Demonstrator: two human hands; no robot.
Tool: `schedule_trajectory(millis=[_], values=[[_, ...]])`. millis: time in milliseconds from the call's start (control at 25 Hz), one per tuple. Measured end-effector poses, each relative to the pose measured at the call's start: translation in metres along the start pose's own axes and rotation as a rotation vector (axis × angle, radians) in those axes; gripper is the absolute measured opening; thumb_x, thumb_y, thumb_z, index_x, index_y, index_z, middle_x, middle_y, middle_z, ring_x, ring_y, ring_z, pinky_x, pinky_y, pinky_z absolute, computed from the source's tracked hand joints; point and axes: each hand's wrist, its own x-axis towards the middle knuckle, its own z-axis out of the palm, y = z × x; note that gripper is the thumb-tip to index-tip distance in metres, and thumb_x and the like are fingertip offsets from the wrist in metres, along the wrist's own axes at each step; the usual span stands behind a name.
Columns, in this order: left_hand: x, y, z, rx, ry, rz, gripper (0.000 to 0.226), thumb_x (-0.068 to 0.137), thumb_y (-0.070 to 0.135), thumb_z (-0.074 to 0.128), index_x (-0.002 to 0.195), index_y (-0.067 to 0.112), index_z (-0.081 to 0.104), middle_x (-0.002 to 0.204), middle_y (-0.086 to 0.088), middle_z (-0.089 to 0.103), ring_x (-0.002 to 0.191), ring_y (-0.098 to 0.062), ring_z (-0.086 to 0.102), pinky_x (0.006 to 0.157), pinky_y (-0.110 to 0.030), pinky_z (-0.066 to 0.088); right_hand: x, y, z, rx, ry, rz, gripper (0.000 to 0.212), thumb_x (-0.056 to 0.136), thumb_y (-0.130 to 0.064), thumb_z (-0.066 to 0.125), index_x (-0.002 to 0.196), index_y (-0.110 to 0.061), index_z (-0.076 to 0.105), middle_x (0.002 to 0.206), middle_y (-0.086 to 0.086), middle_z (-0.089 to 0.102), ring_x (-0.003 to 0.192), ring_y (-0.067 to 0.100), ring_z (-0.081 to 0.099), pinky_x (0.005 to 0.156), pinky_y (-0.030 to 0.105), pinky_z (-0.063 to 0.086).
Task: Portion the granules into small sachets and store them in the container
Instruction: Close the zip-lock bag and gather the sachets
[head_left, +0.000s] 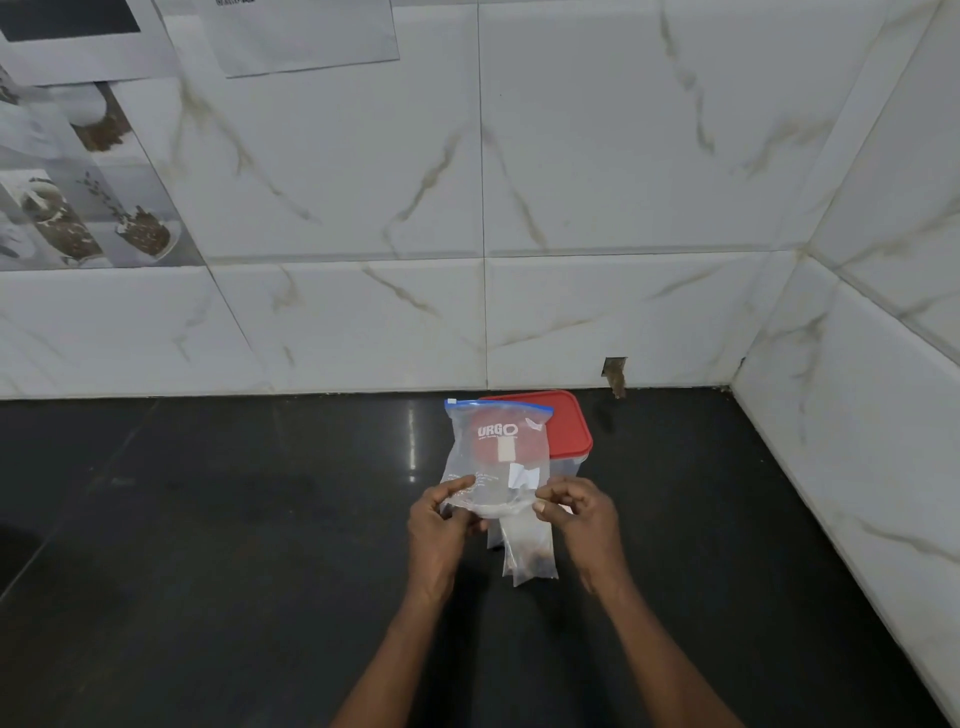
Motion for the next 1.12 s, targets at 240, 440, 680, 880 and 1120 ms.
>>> schedule_trajectory(millis=[240,440,680,880,1120], values=[[0.000,-0.003,0.000,0.047,0.055,0.026,0.026,0.097,-0.005,0.053,0.104,0.007,0.075,0.098,-0.013,0.078,0.080,-0.025,0.077,0.070,-0.032,0.064,0.007,0.003,-0.014,0.097,0.039,0.141,0.019,0.078,0.005,0.076,0.088,-0.011,0.076,0.088,0.005,0.077,0.088,0.023,0.074,0.085,0.038,0.059],[0.003,-0.008,0.008,0.059,0.118,0.049,0.033,0.100,-0.004,0.045,0.117,0.007,0.071,0.105,-0.015,0.076,0.078,-0.026,0.078,0.078,-0.043,0.064,0.001,-0.004,-0.006,0.038,0.243,0.089,0.015,0.088,0.001,0.065,0.078,-0.009,0.072,0.075,0.010,0.074,0.069,0.023,0.075,0.065,0.034,0.062],[-0.012,-0.012,0.008,-0.332,0.004,-0.124,0.027,0.098,-0.005,0.055,0.117,0.002,0.072,0.114,-0.016,0.075,0.104,-0.031,0.073,0.079,-0.033,0.064,-0.005,0.000,0.003,0.242,0.313,0.163,0.014,0.092,0.007,0.056,0.087,-0.001,0.066,0.084,0.021,0.071,0.070,0.030,0.074,0.067,0.034,0.062],[-0.010,-0.012,-0.012,-0.422,-0.105,-0.226,0.032,0.089,-0.012,0.051,0.117,-0.009,0.065,0.116,-0.020,0.073,0.099,-0.032,0.073,0.077,-0.036,0.064,-0.009,0.006,-0.004,0.351,0.304,0.319,0.014,0.090,0.005,0.055,0.084,0.006,0.067,0.094,0.028,0.069,0.078,0.037,0.070,0.060,0.032,0.060],[-0.004,-0.009,-0.018,-0.382,-0.174,-0.235,0.034,0.092,0.020,0.060,0.109,-0.008,0.070,0.117,-0.024,0.071,0.103,-0.035,0.070,0.090,-0.045,0.059,-0.004,-0.011,-0.005,0.298,0.056,0.507,0.019,0.087,-0.016,0.074,0.096,-0.001,0.069,0.090,0.013,0.074,0.081,0.031,0.074,0.067,0.041,0.063]])
